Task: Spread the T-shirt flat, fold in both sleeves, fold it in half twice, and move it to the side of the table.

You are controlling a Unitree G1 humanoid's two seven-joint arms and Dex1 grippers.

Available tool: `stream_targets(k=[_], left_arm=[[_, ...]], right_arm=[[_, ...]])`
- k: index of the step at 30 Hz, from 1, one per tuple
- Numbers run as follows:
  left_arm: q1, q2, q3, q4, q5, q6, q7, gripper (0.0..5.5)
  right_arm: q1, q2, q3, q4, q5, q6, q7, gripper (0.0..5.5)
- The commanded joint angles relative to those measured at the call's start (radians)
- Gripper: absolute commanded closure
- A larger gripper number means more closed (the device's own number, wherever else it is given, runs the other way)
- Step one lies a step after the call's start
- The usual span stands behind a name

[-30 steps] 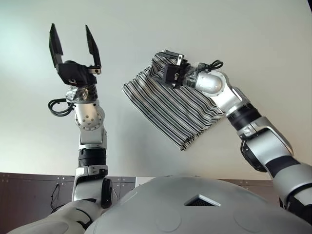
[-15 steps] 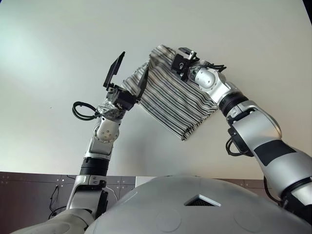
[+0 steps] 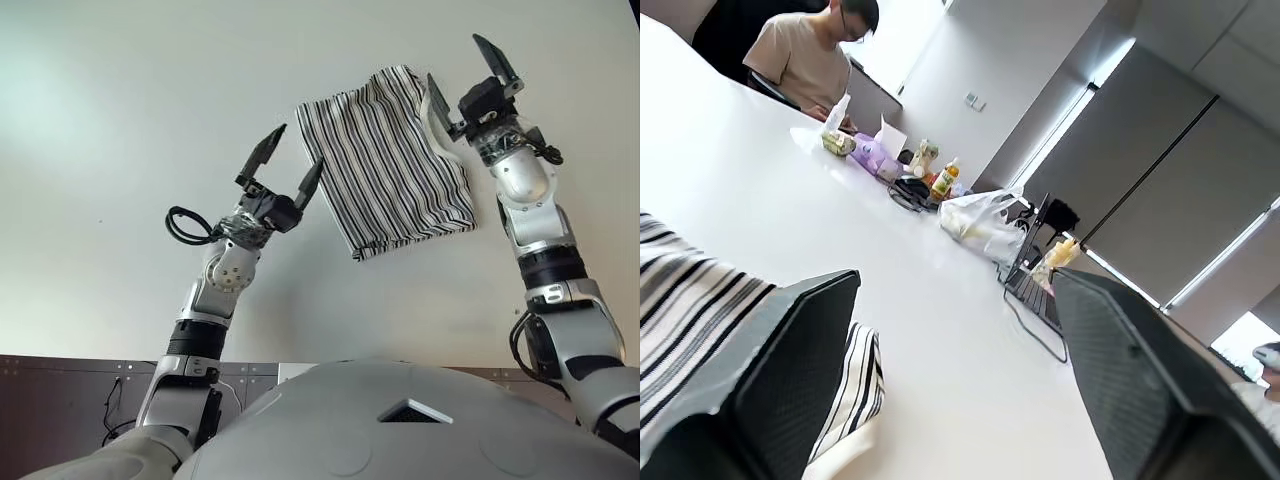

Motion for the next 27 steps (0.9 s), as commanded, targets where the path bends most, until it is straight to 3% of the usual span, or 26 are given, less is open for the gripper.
stream_targets(k=[1, 5, 9, 17, 22, 27], left_arm=[[-0.178, 0.077, -0.217, 0.017, 0.24, 0.013, -0.204, 2.13], [-0.331, 0.085, -0.344, 0.184, 0.369, 0.022, -0.229, 2.13], [-0.358, 0.215, -0.422, 0.209, 0.398, -0.035, -0.337, 2.13], [-0.23, 0.416, -0.379, 0.021, 0.28, -0.043, -0.381, 2.13], [-0.142, 0.426, -0.32, -0.056, 0.226, -0.023, -0.315, 2.13], [-0.072, 0.431, -0.26, -0.137, 0.238, -0.001, -0.245, 2.13]], right_arm=[[0.079, -0.067, -0.064, -0.228, -0.069, 0.089, -0.016, 2.0], [0.074, -0.049, -0.075, -0.25, -0.093, 0.144, -0.039, 2.0], [0.09, -0.049, -0.055, -0.267, -0.137, 0.158, -0.042, 2.0], [0.123, -0.054, -0.032, -0.279, -0.169, 0.168, -0.025, 2.0], [0.166, -0.067, -0.011, -0.231, -0.205, 0.156, -0.03, 2.0], [0.258, -0.104, -0.043, -0.345, -0.12, 0.142, 0.052, 2.0]])
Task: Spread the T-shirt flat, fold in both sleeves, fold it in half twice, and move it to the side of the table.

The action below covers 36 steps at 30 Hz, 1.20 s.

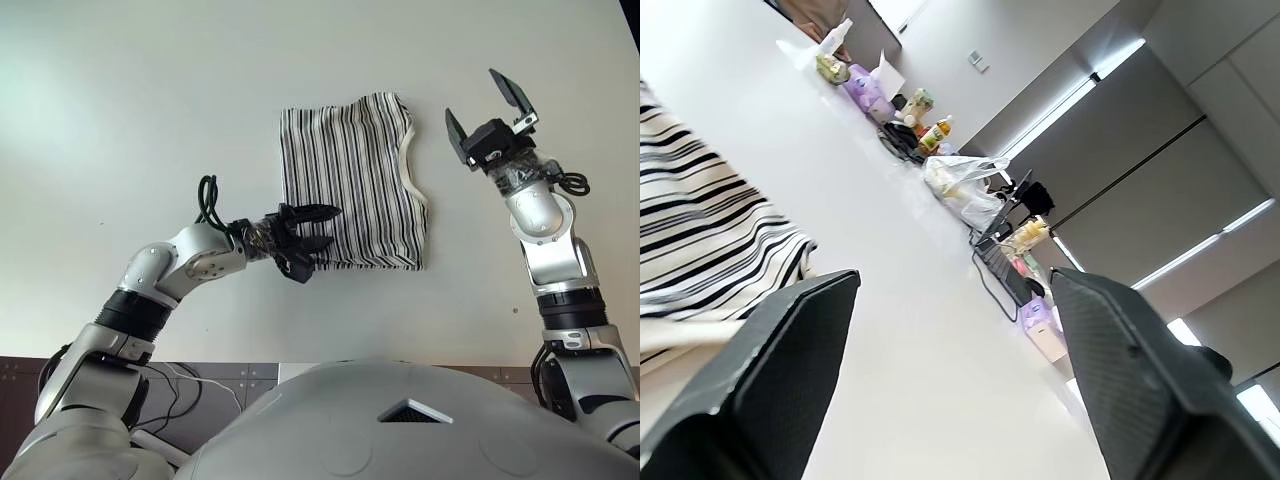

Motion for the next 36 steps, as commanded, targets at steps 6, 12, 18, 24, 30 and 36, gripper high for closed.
stream_targets(k=[6, 12, 18, 24, 30, 36], left_arm=[[0.177, 0.009, 0.253, -0.319, -0.043, 0.072, 0.138, 2.13], [0.393, 0.103, 0.387, -0.458, -0.234, 0.095, 0.042, 2.13], [0.644, 0.276, 0.434, -0.352, -0.268, 0.075, -0.129, 1.46], [0.58, 0.257, 0.347, -0.243, -0.192, 0.073, -0.179, 1.15], [0.369, 0.152, 0.208, -0.125, -0.076, 0.063, -0.158, 1.15], [0.251, 0.109, 0.109, -0.056, 0.006, 0.027, -0.133, 1.15]], right_arm=[[0.314, -0.24, -0.093, -0.354, 0.402, -0.154, 0.385, 2.0], [0.403, -0.369, -0.059, -0.354, 0.257, -0.29, 0.504, 2.0], [0.308, -0.397, 0.037, -0.216, -0.154, -0.377, 0.453, 2.0], [0.232, -0.403, 0.135, -0.164, -0.233, -0.425, 0.449, 2.0], [0.191, -0.387, 0.197, -0.134, -0.223, -0.445, 0.447, 2.0], [0.178, -0.395, 0.237, -0.132, -0.228, -0.442, 0.443, 2.0]])
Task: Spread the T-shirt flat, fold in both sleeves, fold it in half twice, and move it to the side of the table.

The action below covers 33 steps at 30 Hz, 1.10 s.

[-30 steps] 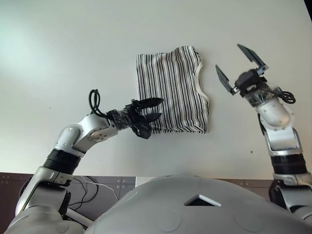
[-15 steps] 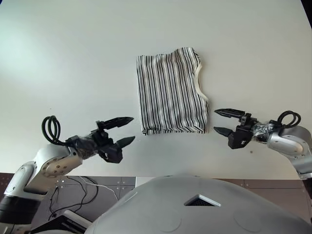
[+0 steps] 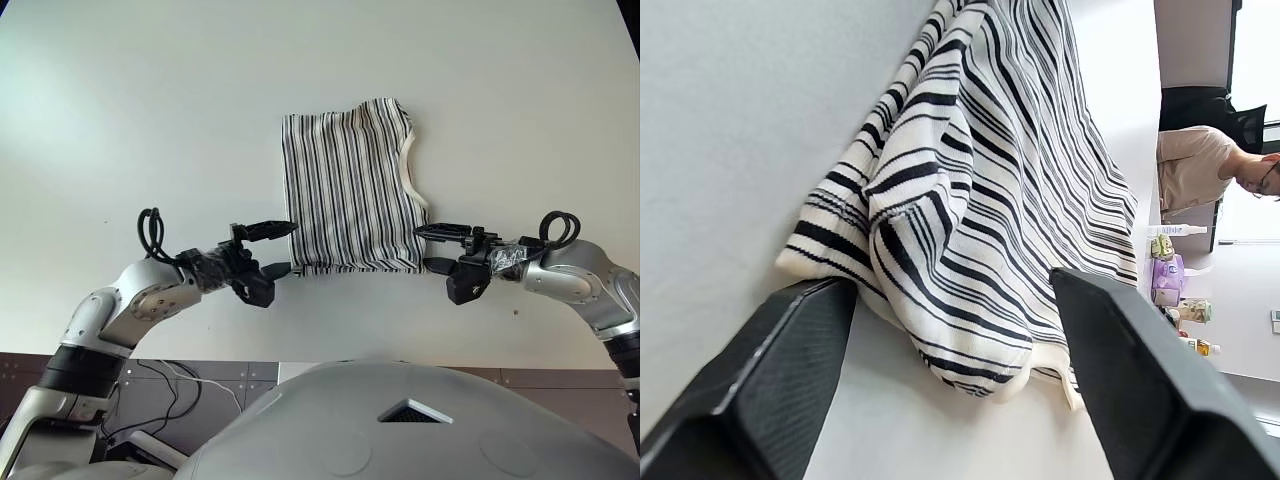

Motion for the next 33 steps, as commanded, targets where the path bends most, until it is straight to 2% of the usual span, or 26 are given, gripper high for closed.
stream_targets(k=[1, 3, 6, 10, 14, 21, 27, 33], left_arm=[[-0.007, 0.0, -0.087, 0.082, 0.102, 0.004, -0.037, 1.15], [-0.009, 0.02, -0.102, 0.098, 0.096, -0.007, -0.047, 1.15], [-0.004, 0.033, -0.135, 0.103, 0.058, -0.027, -0.075, 1.62], [-0.022, 0.033, -0.155, 0.125, 0.049, -0.038, -0.074, 2.27], [-0.035, 0.039, -0.174, 0.154, 0.052, -0.055, -0.068, 2.96], [-0.06, 0.03, -0.21, 0.211, 0.061, -0.08, -0.06, 4.42], [-0.074, 0.036, -0.223, 0.257, 0.062, -0.089, -0.055, 5.06], [-0.086, 0.032, -0.227, 0.274, 0.057, -0.1, -0.054, 5.3]], right_arm=[[0.008, -0.009, 0.042, 0.02, -0.022, 0.008, 0.034, 2.0], [0.022, -0.032, 0.036, -0.002, 0.014, 0.018, 0.052, 2.0], [0.044, -0.054, 0.036, -0.025, 0.062, 0.036, 0.075, 2.0], [0.023, -0.008, 0.09, 0.015, 0.065, 0.037, 0.084, 2.0], [-0.035, 0.049, 0.108, 0.106, 0.014, 0.033, 0.017, 2.0], [-0.045, 0.047, 0.115, 0.159, 0.012, 0.026, -0.01, 2.0], [-0.021, -0.018, 0.075, 0.152, 0.056, 0.023, -0.009, 2.0], [-0.023, -0.014, 0.092, 0.153, 0.046, 0.0, -0.014, 3.27]])
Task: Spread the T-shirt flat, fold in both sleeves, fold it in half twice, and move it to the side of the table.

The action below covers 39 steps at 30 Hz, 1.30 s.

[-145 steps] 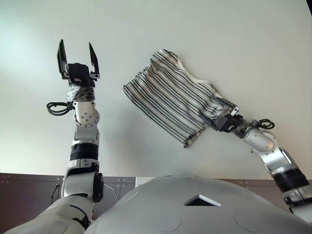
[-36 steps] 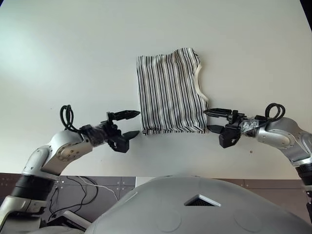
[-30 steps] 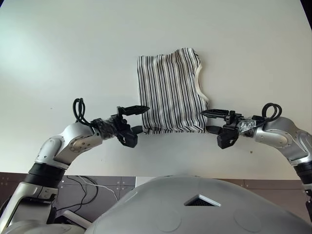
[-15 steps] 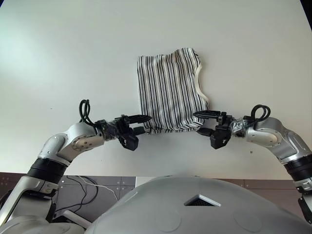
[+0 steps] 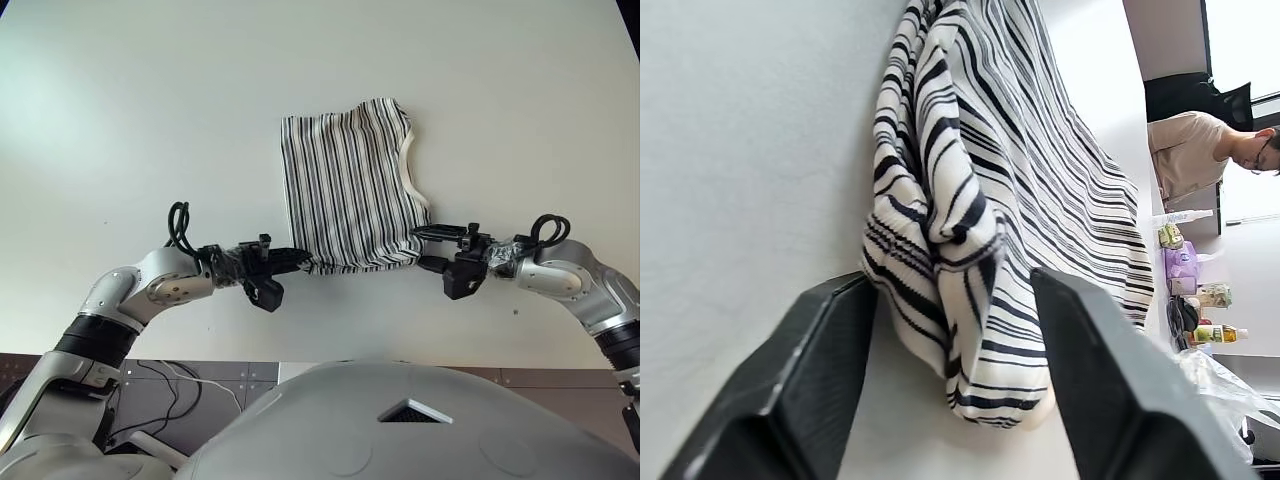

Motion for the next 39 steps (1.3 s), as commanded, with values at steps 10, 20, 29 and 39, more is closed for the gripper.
stream_targets(k=[10, 20, 29, 39], left_arm=[[0.033, -0.007, -0.069, 0.146, 0.083, 0.037, -0.043, 5.33], [0.169, 0.066, -0.029, 0.015, -0.177, -0.019, -0.046, 5.36], [0.285, 0.068, 0.022, -0.083, -0.525, 0.024, -0.113, 5.38], [-0.045, -0.192, 0.188, 0.045, -0.487, 0.335, 0.005, 5.38]], right_arm=[[-0.017, 0.012, 0.046, 0.077, -0.049, -0.039, 0.007, 5.36], [0.065, -0.016, 0.057, -0.003, 0.254, -0.011, 0.101, 5.4], [0.193, -0.113, -0.001, -0.198, 0.642, 0.165, 0.299, 5.4], [-0.255, 0.276, -0.069, 0.026, 0.542, 0.507, 0.082, 5.4]])
